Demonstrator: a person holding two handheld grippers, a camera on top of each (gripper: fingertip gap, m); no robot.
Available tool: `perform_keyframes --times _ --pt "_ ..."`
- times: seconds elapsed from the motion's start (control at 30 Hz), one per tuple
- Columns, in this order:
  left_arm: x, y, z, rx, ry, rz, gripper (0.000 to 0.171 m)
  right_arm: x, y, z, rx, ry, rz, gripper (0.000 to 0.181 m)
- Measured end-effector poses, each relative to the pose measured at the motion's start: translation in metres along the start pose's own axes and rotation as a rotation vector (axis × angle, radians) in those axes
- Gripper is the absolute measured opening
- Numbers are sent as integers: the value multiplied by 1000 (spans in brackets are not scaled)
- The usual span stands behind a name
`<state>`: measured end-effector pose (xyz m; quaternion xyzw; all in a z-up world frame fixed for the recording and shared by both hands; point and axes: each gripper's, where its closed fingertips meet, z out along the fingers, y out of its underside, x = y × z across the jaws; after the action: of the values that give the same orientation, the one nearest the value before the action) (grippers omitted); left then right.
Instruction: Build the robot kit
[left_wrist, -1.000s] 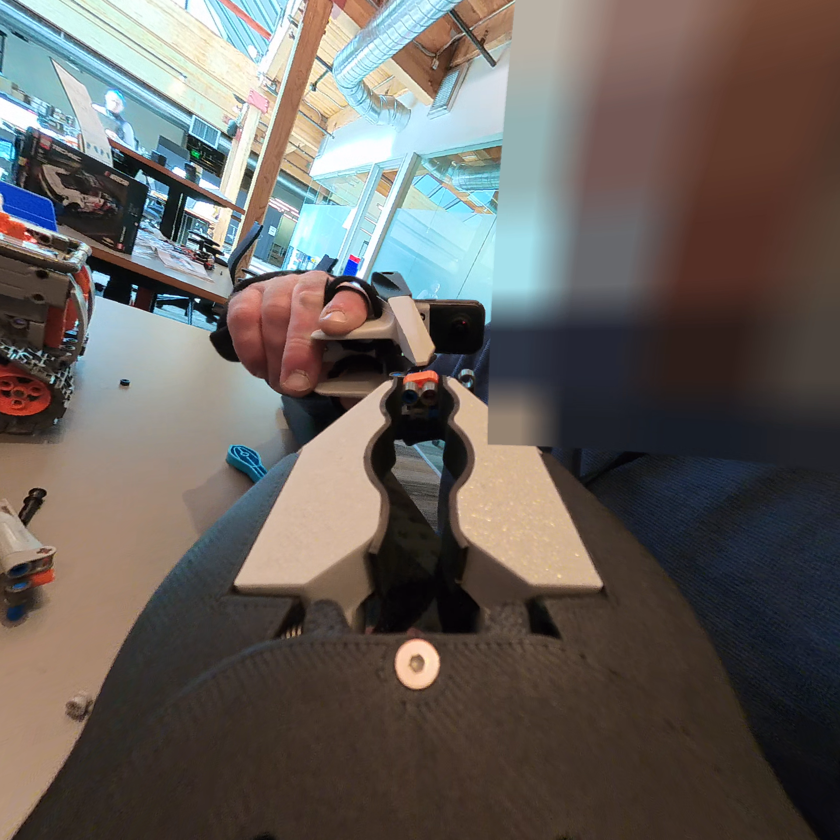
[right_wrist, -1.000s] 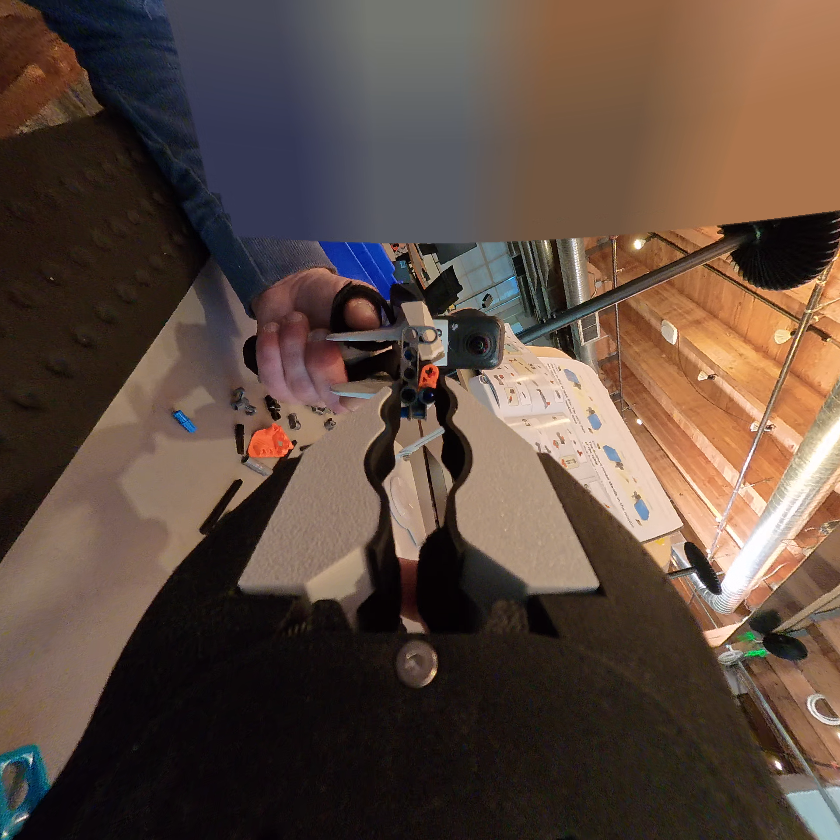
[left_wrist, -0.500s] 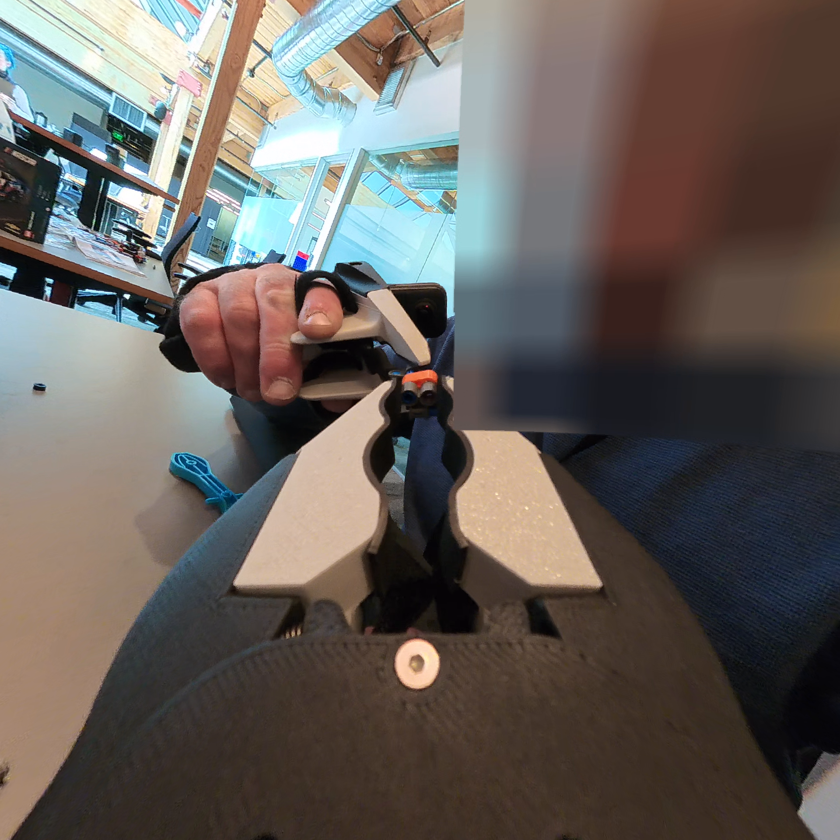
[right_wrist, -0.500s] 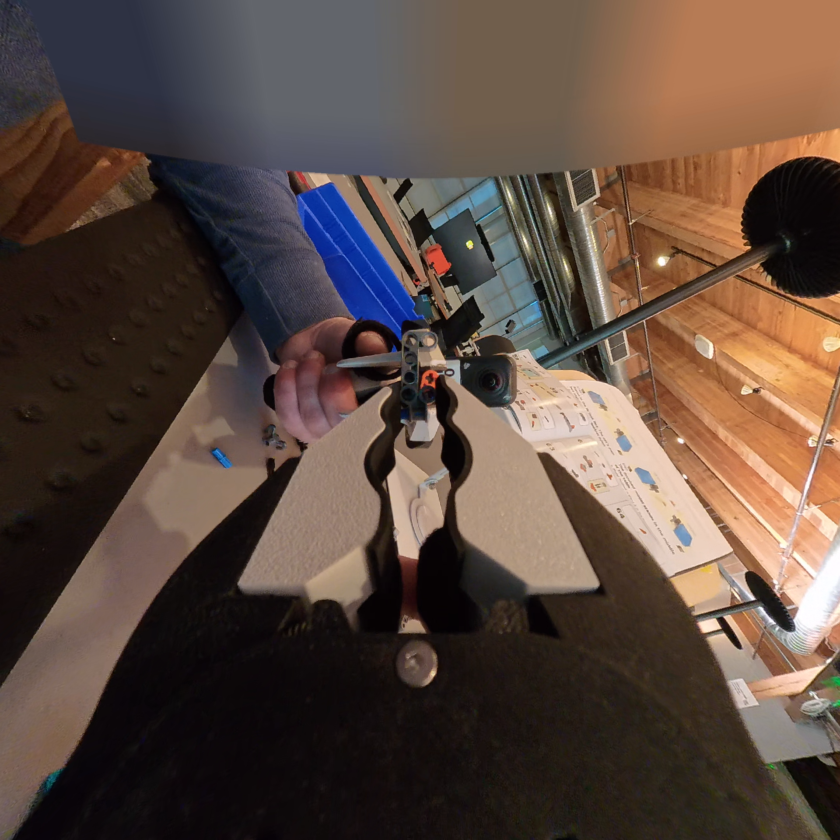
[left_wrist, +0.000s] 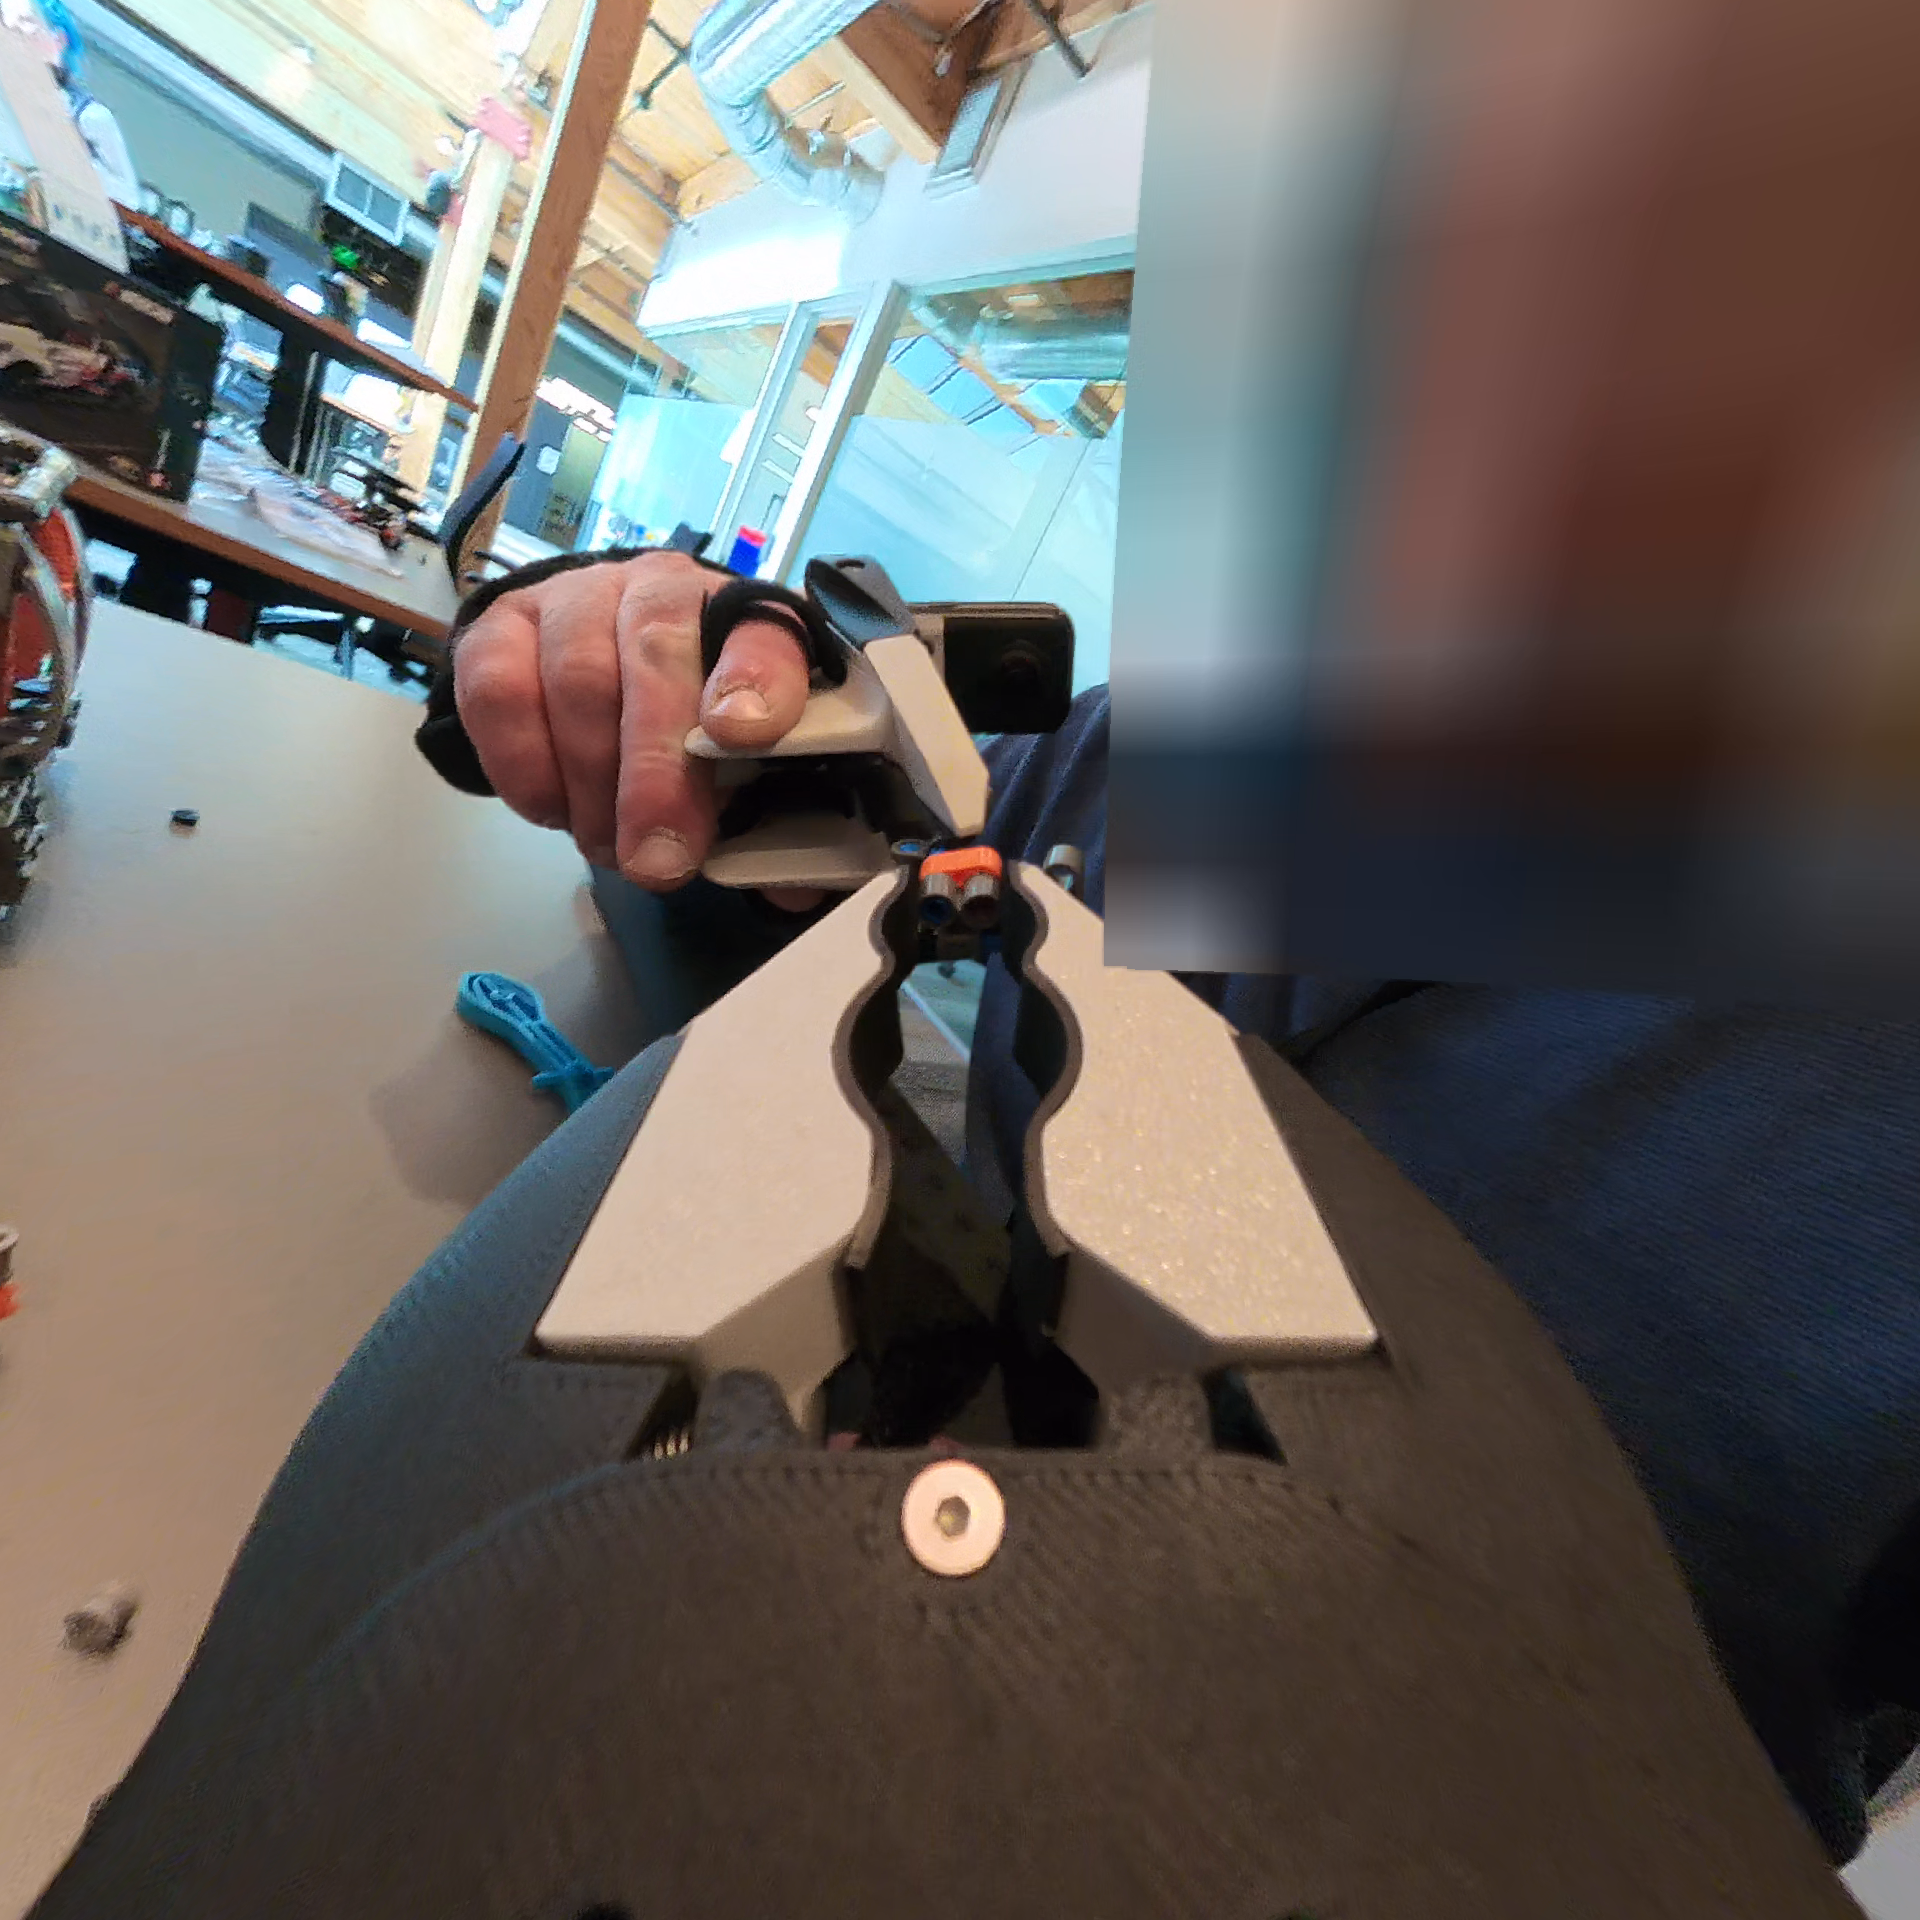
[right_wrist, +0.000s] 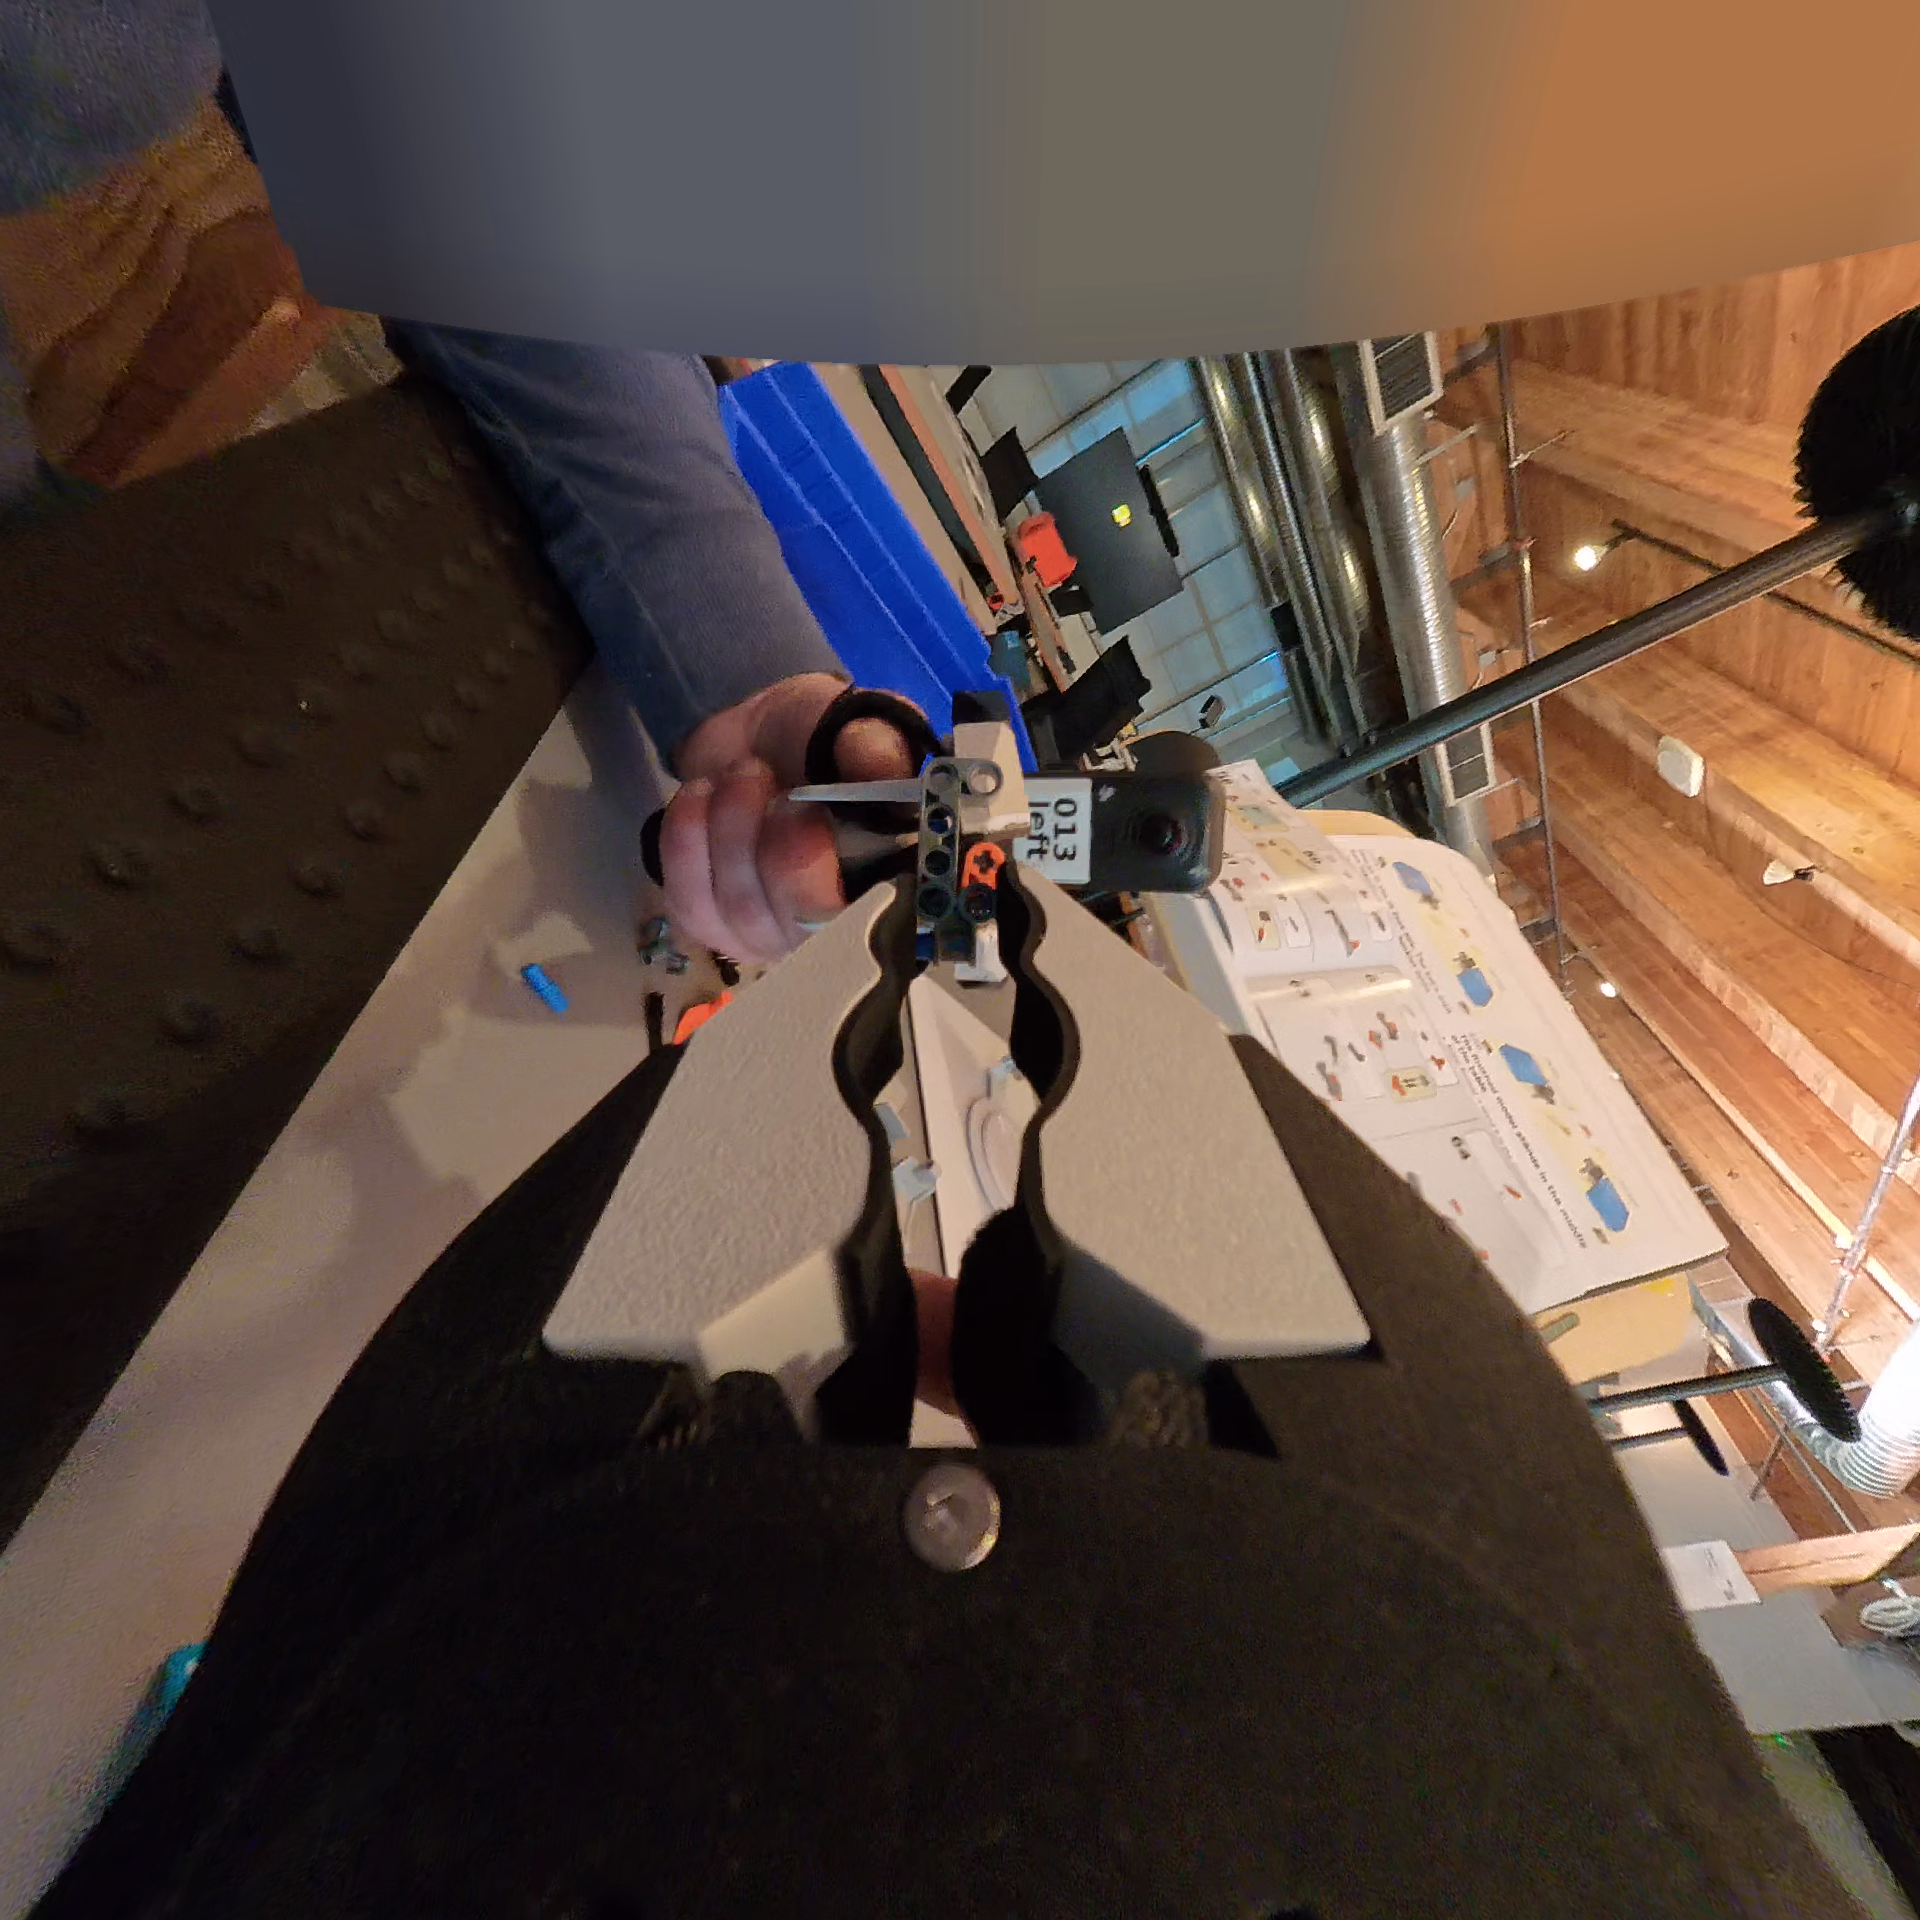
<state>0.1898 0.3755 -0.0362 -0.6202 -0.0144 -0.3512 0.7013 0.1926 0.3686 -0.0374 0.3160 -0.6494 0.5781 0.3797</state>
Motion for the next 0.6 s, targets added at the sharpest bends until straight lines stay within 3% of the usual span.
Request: perform_keyframes --times 0.37,0.47,0.6 --pt "-63 56 -8 -365 -420 149 14 -58 63 -18 -223 -254 12 14" --pt "-75 59 -13 -420 -516 214 14 -76 74 -23 -274 -325 16 14" --pt "-82 70 -15 -527 -572 291 14 -91 90 -28 -343 -394 4 14"
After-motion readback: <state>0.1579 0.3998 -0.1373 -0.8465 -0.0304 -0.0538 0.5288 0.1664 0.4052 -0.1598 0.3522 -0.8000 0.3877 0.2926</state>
